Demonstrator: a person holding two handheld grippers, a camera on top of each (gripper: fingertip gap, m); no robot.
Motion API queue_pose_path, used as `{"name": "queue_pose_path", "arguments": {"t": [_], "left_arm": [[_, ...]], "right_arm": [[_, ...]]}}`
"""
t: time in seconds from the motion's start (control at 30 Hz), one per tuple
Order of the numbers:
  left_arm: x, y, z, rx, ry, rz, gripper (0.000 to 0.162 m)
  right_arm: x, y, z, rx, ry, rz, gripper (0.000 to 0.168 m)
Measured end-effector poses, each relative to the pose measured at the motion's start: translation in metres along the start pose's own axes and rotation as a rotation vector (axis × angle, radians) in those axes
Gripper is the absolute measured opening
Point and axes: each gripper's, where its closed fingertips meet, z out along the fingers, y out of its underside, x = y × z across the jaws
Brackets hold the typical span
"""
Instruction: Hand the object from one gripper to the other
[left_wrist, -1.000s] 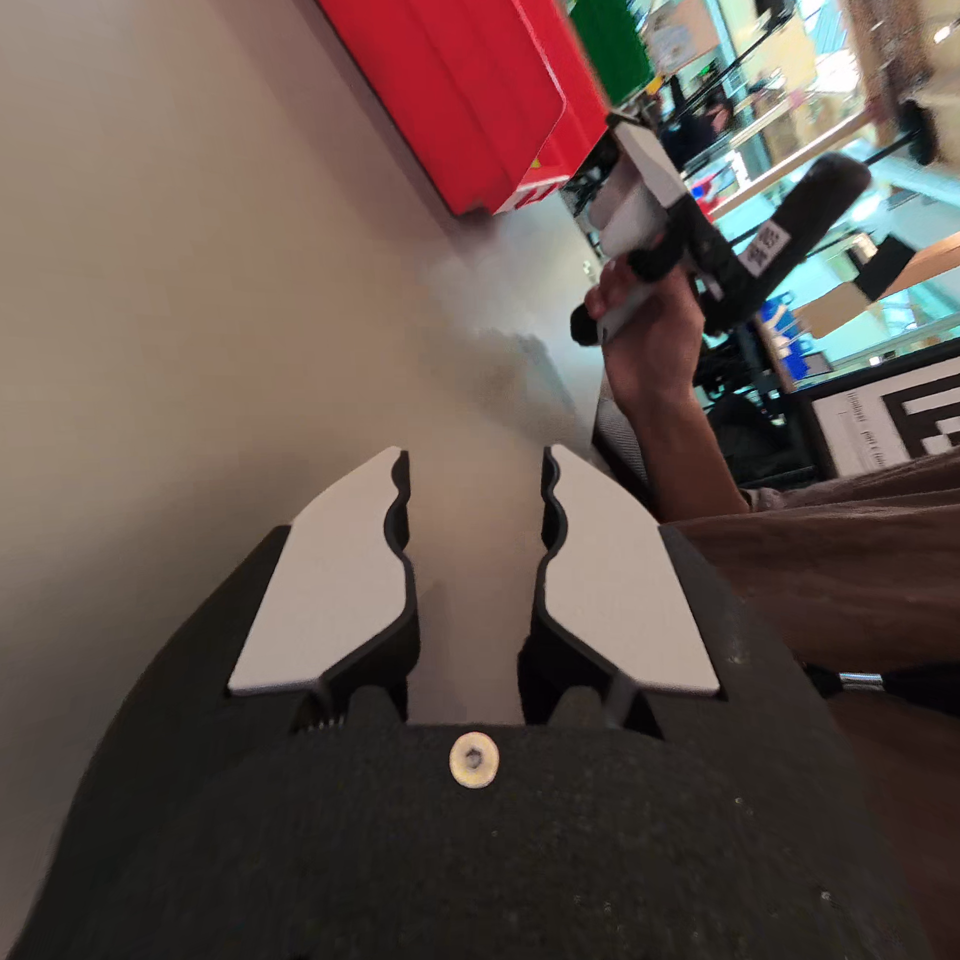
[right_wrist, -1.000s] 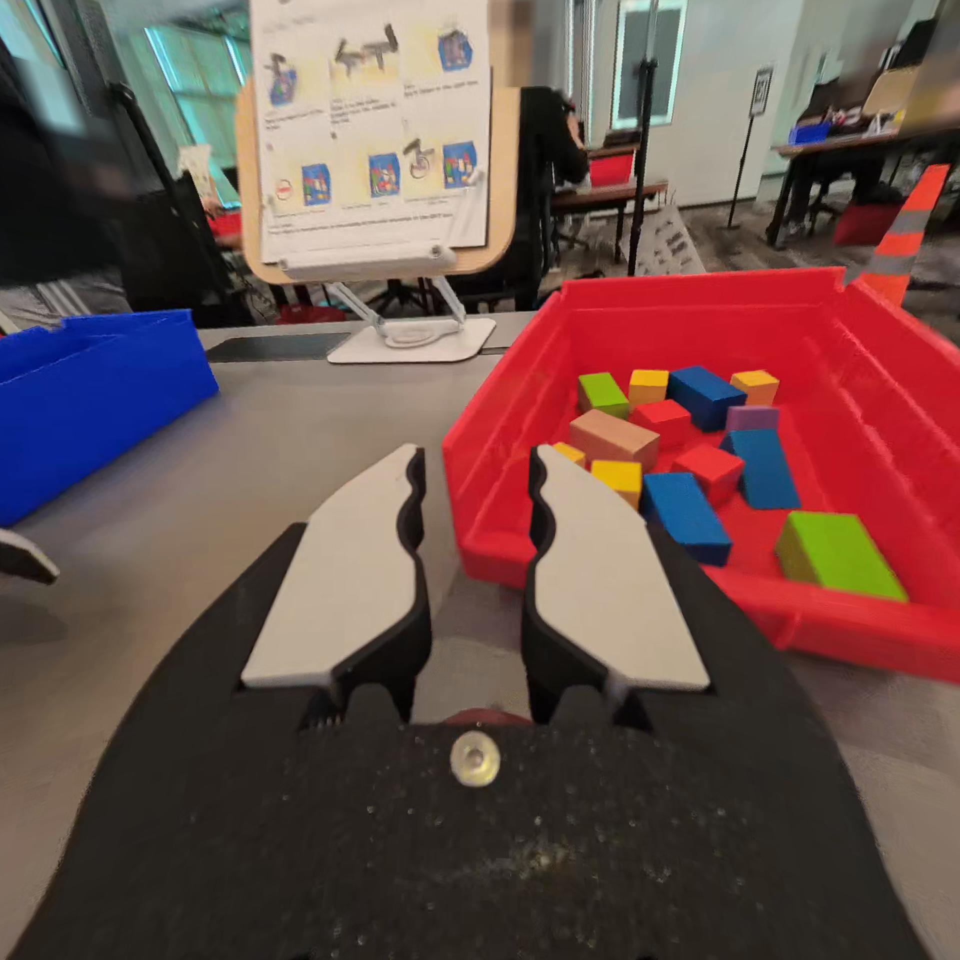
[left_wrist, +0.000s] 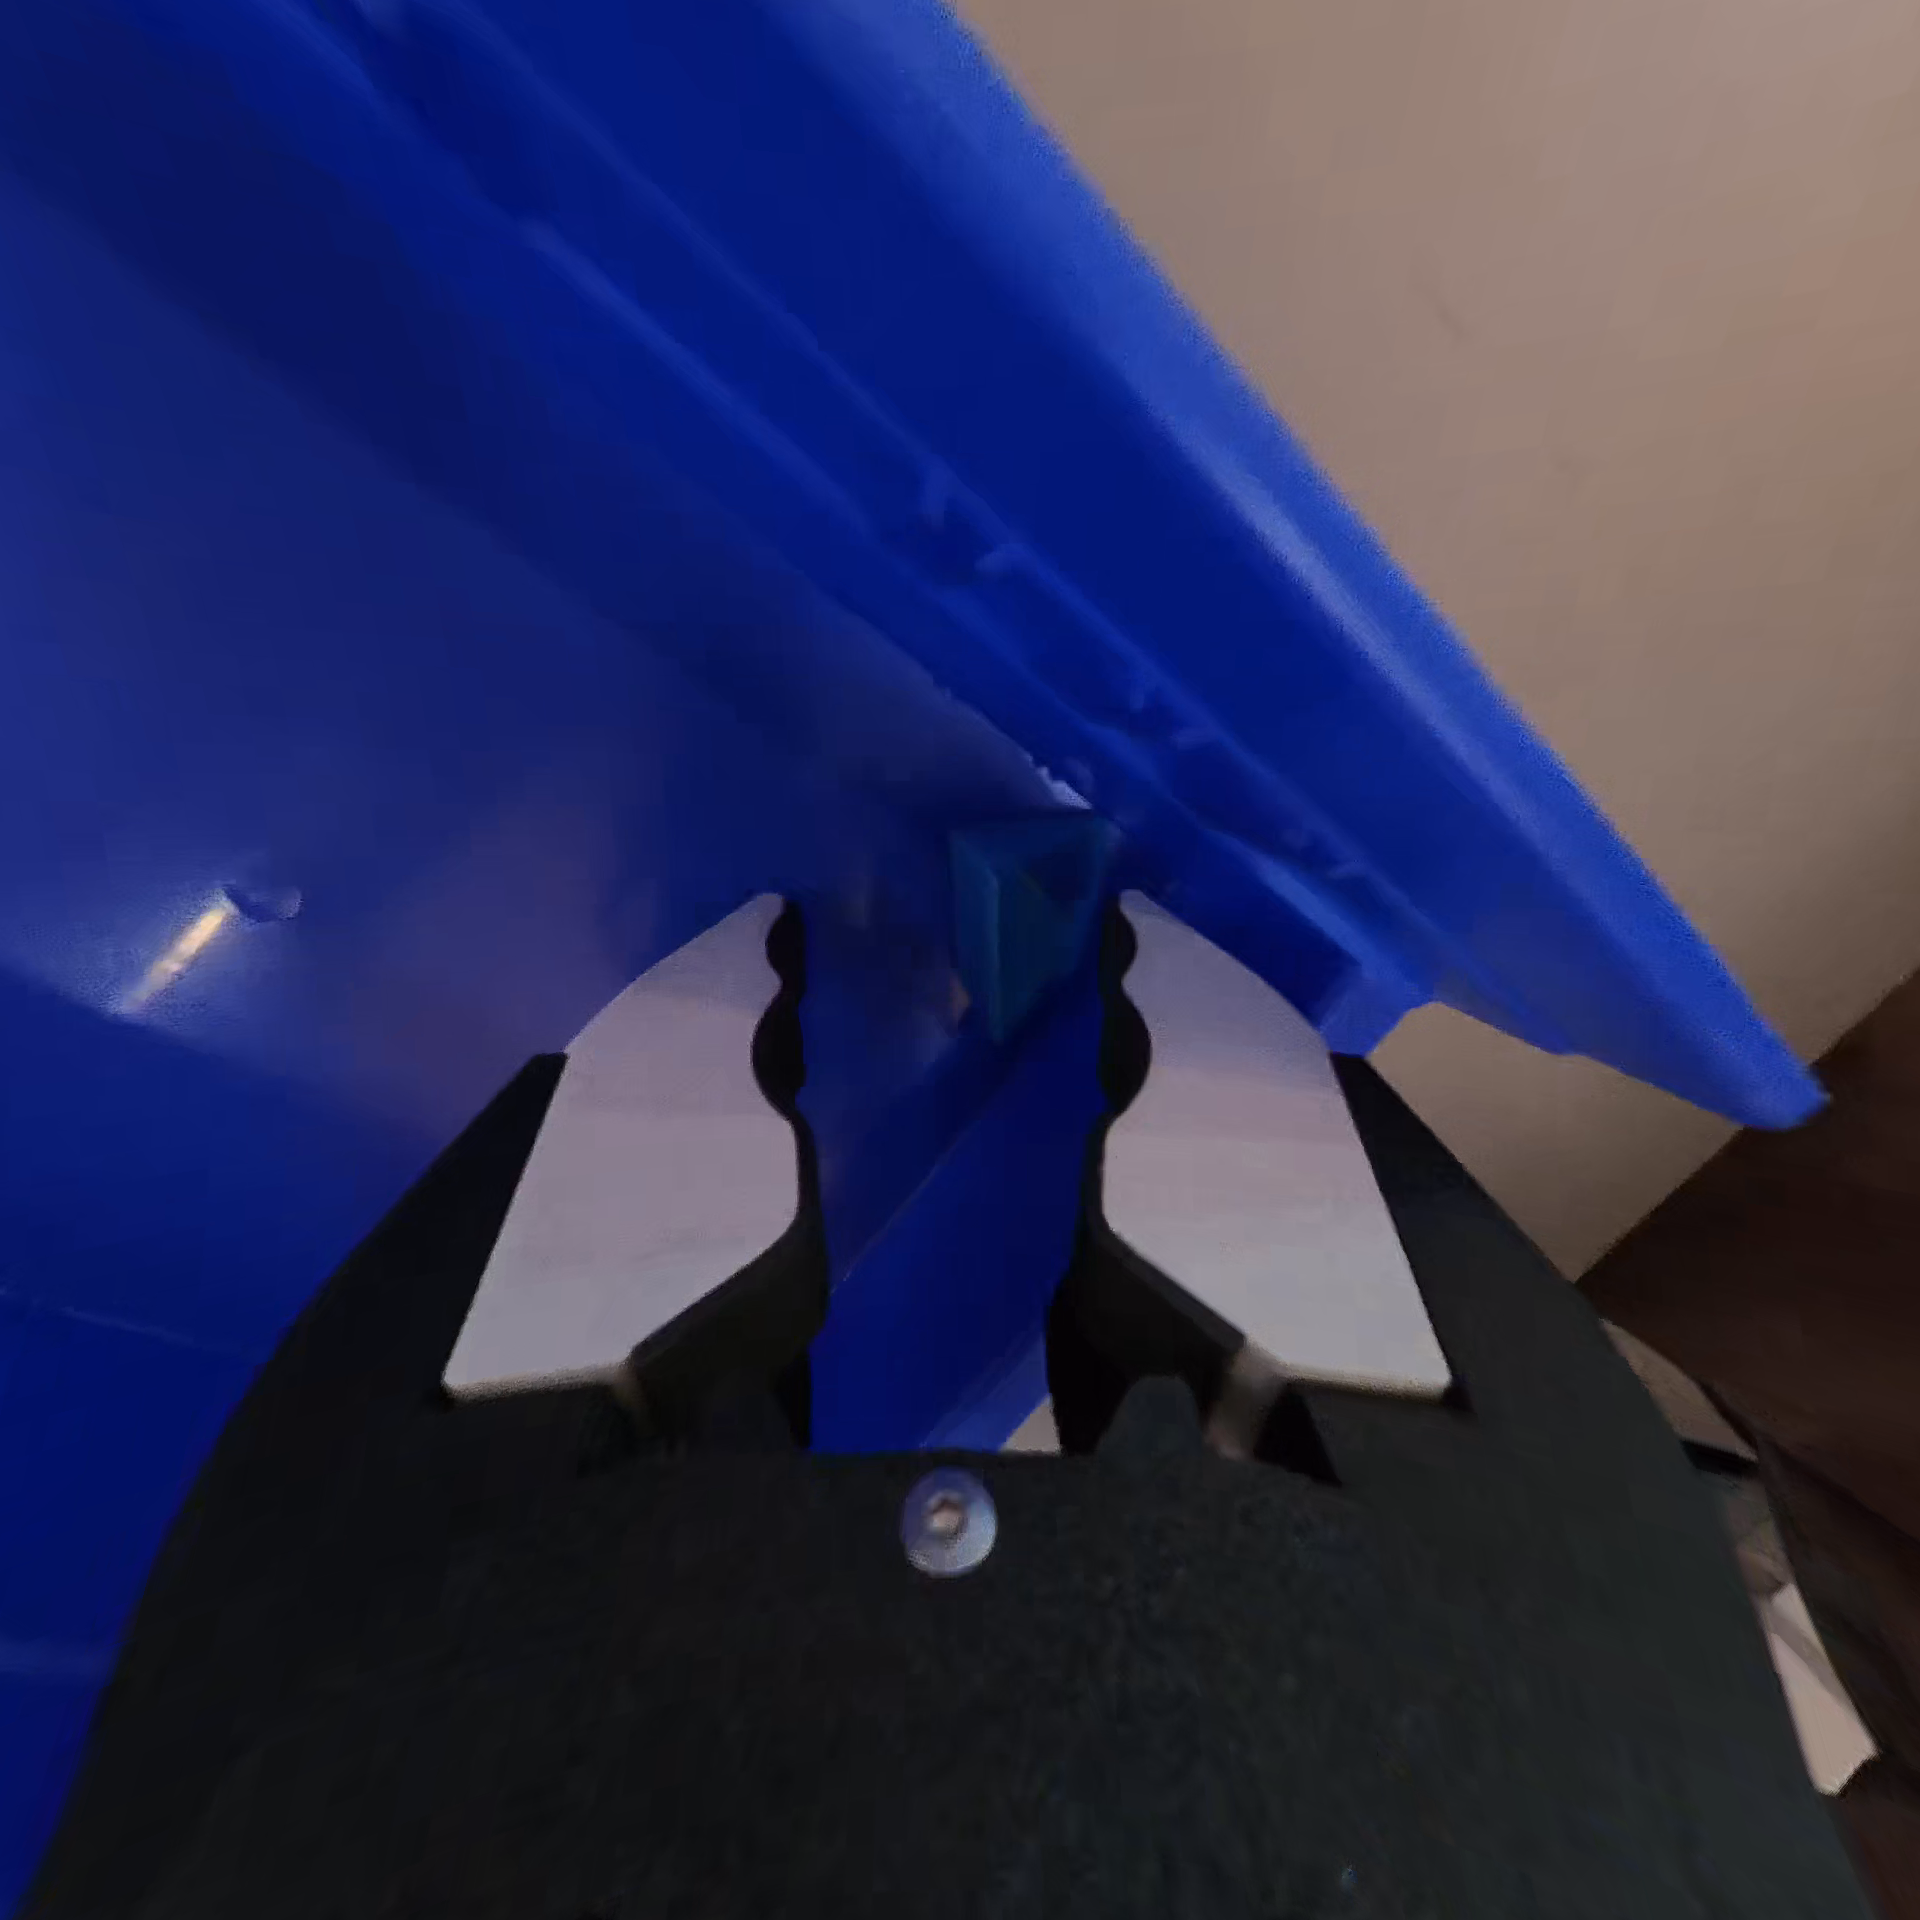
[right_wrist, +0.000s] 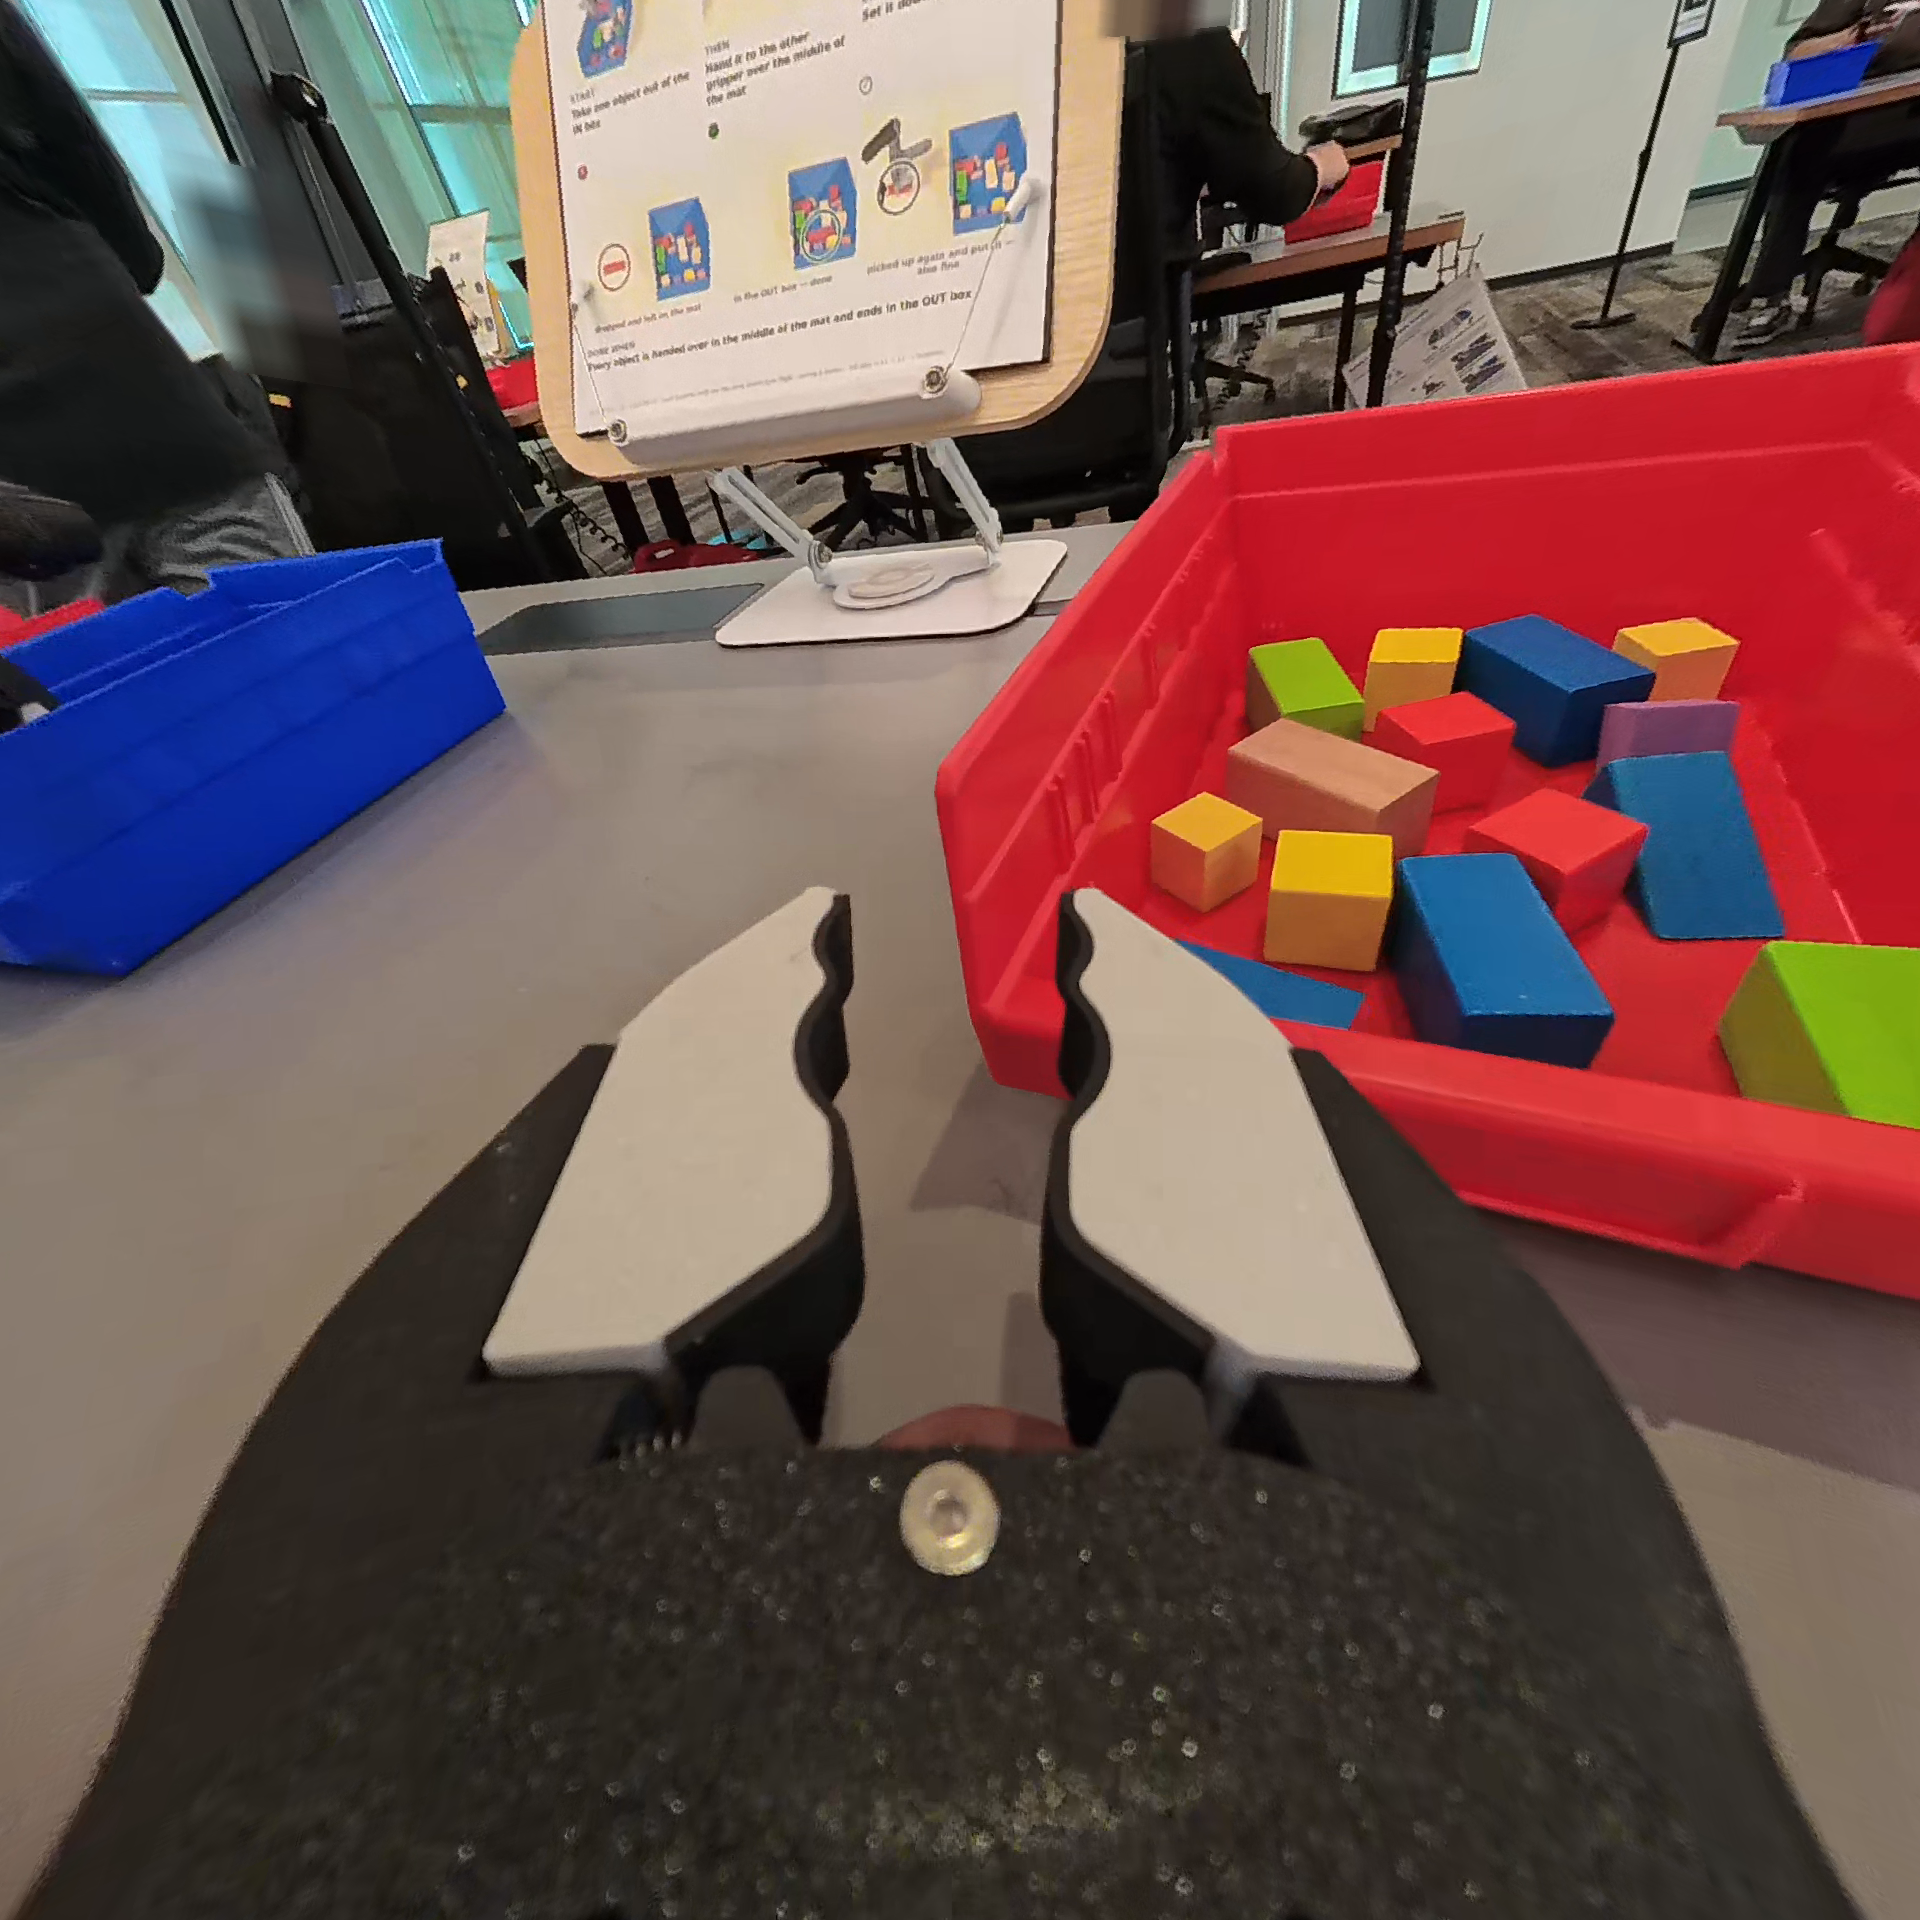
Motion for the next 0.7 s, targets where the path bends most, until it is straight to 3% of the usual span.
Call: {"name": "queue_pose_path", "arguments": {"t": [0.03,0.17,0.4,0.7], "left_arm": [[0.003,0.001,0.002,-0.005,0.022,-0.004,0.059],[0.007,0.002,-0.002,0.007,0.068,-0.03,0.018],[0.005,0.002,-0.003,0.068,0.138,-0.08,0.017],[-0.019,0.014,-0.022,0.199,0.081,-0.172,0.017]], "right_arm": [[-0.001,0.0,0.001,-0.003,0.002,-0.004,0.037],[-0.004,0.004,0.005,-0.024,-0.005,-0.026,0.036],[-0.013,0.002,0.01,-0.026,-0.032,-0.038,0.035],[-0.04,-0.017,0.012,0.004,-0.103,-0.093,0.034]]}}
